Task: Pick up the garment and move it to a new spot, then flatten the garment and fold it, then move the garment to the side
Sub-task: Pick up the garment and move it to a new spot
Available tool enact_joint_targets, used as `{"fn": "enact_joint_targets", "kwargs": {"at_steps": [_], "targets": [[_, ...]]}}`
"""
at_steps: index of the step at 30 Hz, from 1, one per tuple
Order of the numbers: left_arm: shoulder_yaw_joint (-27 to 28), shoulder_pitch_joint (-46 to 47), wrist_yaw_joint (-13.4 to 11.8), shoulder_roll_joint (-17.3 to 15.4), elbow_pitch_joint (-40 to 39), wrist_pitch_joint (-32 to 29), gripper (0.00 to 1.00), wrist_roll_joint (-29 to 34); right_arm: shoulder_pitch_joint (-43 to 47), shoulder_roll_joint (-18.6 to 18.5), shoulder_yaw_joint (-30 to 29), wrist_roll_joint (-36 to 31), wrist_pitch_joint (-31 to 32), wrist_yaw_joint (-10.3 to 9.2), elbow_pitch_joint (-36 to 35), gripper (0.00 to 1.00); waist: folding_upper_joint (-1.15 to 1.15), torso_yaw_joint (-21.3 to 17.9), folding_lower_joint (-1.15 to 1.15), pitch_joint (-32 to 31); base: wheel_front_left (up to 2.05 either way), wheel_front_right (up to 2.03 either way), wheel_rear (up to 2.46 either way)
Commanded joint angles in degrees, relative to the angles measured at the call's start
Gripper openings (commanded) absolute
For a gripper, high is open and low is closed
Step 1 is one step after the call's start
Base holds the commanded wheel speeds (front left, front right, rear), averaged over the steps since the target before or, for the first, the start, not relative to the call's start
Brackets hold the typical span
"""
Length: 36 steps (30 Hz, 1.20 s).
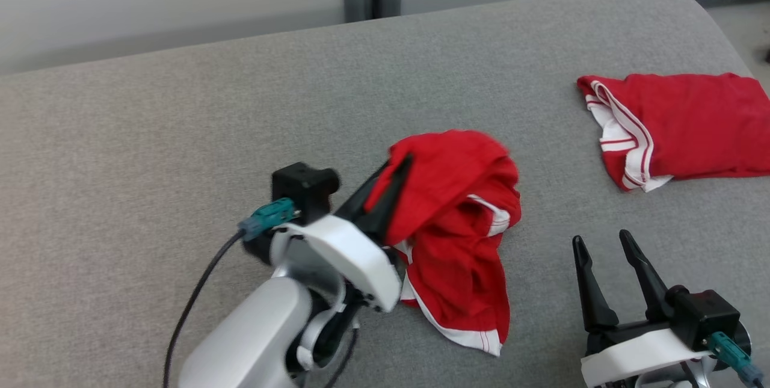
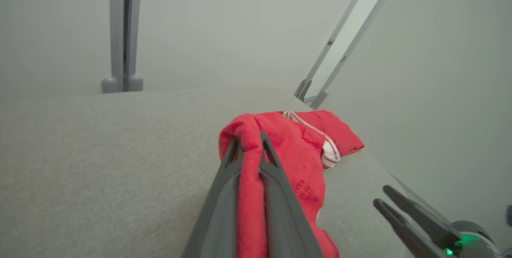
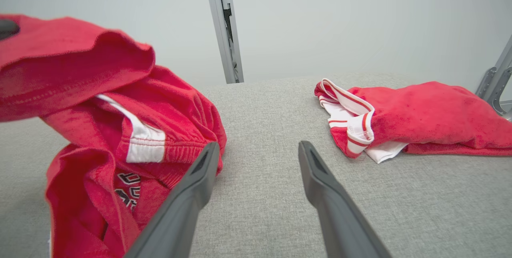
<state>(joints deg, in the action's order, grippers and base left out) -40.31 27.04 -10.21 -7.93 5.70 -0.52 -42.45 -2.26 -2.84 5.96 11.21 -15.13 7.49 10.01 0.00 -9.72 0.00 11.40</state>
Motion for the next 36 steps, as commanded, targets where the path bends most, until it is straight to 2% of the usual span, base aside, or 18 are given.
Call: {"fn": "enact_joint_targets", "kwargs": {"at_steps": [1,4,7,8,9,10,12,14,17,20,23,25,27,30,34,36], "targets": [[0.94,-1.15,-0.39,-0.81,1.49,0.11,0.00,-0.60,-0.70,-0.16,-0.13,0.40,0.01,0.00,0.07,1.00,0.00,-1.85,0.00,1.75,0.00,0.00,0.00],[2.66,-3.93,-0.59,-2.80,9.82,0.38,0.00,-2.47,-1.00,-0.14,-0.52,0.87,0.01,0.00,0.34,1.00,0.00,-2.23,0.00,2.51,0.00,0.00,0.00],[4.31,-5.18,0.41,-2.95,17.35,2.68,0.00,-3.87,-1.04,-0.15,-0.93,0.84,0.01,0.00,0.59,1.00,0.00,-1.81,0.00,2.84,0.00,0.00,0.00],[4.75,-5.48,1.15,-2.57,19.17,3.69,0.14,-4.53,-1.13,-0.14,-0.90,0.80,0.01,0.00,0.68,1.00,0.00,-1.51,0.00,2.82,0.00,0.00,0.00],[5.00,-5.70,2.00,-2.19,20.51,4.57,0.66,-4.96,-1.26,-0.14,-0.99,0.77,0.01,0.00,0.71,1.00,0.00,-1.17,0.00,2.69,0.00,0.00,0.00],[5.54,-5.89,2.81,-1.75,21.39,5.89,1.00,-5.62,-1.34,-0.17,-1.11,0.75,0.01,0.00,0.69,1.00,0.00,-0.75,0.00,2.48,0.00,0.00,0.00],[5.74,-6.37,5.06,-1.48,21.66,8.25,1.00,-5.83,-1.26,-0.17,-1.28,0.34,0.01,0.00,0.42,1.00,0.00,0.17,0.00,1.75,0.00,0.00,0.00],[6.18,-7.57,5.69,-2.11,20.39,11.27,1.00,-5.15,-0.73,-0.18,-1.55,-0.13,0.01,0.00,0.17,1.00,0.00,0.95,0.00,0.52,0.00,0.00,0.00],[7.36,-11.66,6.83,-3.61,14.13,14.17,1.00,-4.93,0.80,-0.21,-3.18,-0.91,0.00,-0.01,-0.63,1.00,0.00,2.11,0.00,-2.01,0.00,0.00,0.00],[10.61,-17.37,3.72,-7.90,6.07,15.38,1.00,-1.88,2.62,-0.19,-5.70,-1.76,0.01,-0.01,-2.03,1.00,0.00,3.83,0.00,-4.57,0.00,0.00,0.00],[15.77,-23.76,1.26,-9.56,-2.05,15.70,1.00,1.15,5.02,-0.17,-8.14,-3.37,0.01,0.00,-3.64,1.00,0.00,6.13,0.00,-7.09,0.00,0.00,0.00],[20.26,-28.28,-0.56,-11.13,-5.71,15.69,1.00,6.05,6.55,-0.21,-8.98,-4.45,0.01,-0.01,-4.47,1.00,0.00,7.33,0.00,-8.75,0.00,0.00,0.00],[23.92,-32.77,-1.41,-10.16,-8.06,15.63,1.00,9.79,7.79,-0.18,-9.66,-5.38,0.01,0.00,-5.10,1.00,0.00,8.56,0.00,-10.46,0.00,0.00,0.00],[27.09,-35.76,-1.05,-9.29,-9.70,15.66,1.00,13.33,8.80,-0.21,-10.41,-6.19,0.01,-0.01,-5.74,1.00,0.00,9.76,0.00,-11.52,0.00,0.00,0.00],[30.84,-40.37,1.34,-6.80,-8.73,15.66,1.00,19.66,10.28,-0.19,-11.42,-7.02,0.01,-0.01,-6.18,1.00,0.00,11.51,0.00,-13.10,0.00,0.00,0.00],[32.12,-41.35,2.79,-4.45,-8.33,15.67,1.00,21.83,10.37,-0.20,-11.70,-7.21,0.01,-0.01,-6.04,1.00,0.00,11.91,0.00,-13.61,0.00,0.00,0.00]]}}
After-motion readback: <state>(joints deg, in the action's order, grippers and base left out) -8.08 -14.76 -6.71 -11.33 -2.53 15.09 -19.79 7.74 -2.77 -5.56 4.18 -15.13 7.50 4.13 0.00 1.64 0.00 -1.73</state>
